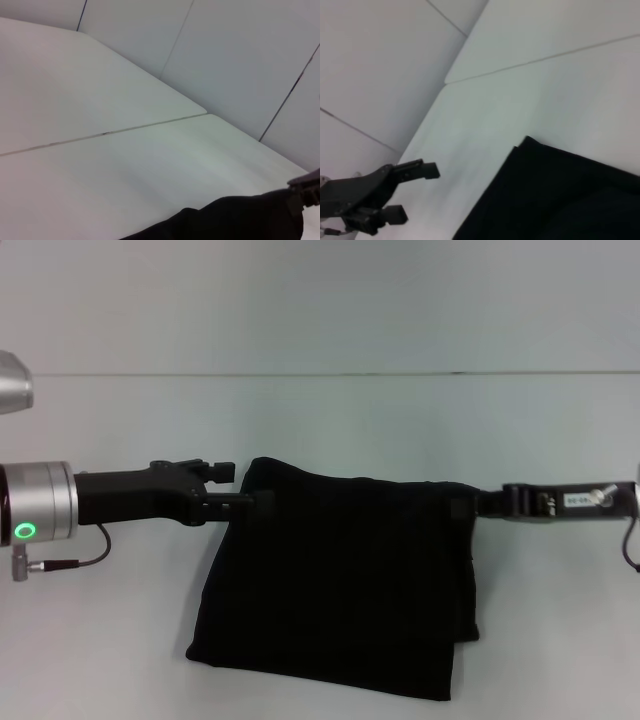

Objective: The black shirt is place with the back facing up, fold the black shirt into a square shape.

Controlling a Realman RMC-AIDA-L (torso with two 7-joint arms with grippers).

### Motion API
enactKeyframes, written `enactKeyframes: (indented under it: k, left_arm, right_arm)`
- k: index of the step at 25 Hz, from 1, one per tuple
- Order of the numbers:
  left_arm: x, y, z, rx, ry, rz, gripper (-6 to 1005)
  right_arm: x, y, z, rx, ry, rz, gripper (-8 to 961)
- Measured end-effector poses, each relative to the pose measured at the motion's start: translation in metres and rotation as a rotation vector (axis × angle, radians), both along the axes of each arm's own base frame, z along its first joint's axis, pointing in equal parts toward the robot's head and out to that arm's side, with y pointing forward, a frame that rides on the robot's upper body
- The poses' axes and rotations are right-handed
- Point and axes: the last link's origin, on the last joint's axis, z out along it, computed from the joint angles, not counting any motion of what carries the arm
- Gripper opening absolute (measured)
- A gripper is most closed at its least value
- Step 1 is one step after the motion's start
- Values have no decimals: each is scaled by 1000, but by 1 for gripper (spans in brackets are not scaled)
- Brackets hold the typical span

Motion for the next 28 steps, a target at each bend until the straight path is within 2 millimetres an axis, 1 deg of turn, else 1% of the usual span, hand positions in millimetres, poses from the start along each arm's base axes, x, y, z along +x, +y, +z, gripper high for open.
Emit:
enactKeyframes:
  k: [4, 8, 11, 15, 19, 25, 28]
  left_arm:
    - [-1, 6, 1, 19, 5, 38, 949]
    - [-3, 19, -2, 75, 18, 120, 949]
    - [-3, 30, -5, 109, 20, 193, 949]
    - [-5, 44, -11, 141, 26, 300, 950]
    - [-6, 55, -21, 166, 84, 355, 950]
    - [-1, 61, -43, 154, 195, 351, 950]
    - [2, 62, -54, 146, 239, 334, 950]
  right_arm:
    - [16, -7, 6, 8, -12, -33, 41]
    - [34, -14, 18, 19, -38, -70, 49]
    - [47, -20, 26, 28, -47, -99, 166]
    - [56, -24, 37, 64, -37, -125, 331]
    - [58, -24, 40, 75, -27, -131, 529]
    - [53, -20, 37, 74, -21, -126, 771]
    - [51, -18, 37, 75, -20, -125, 794]
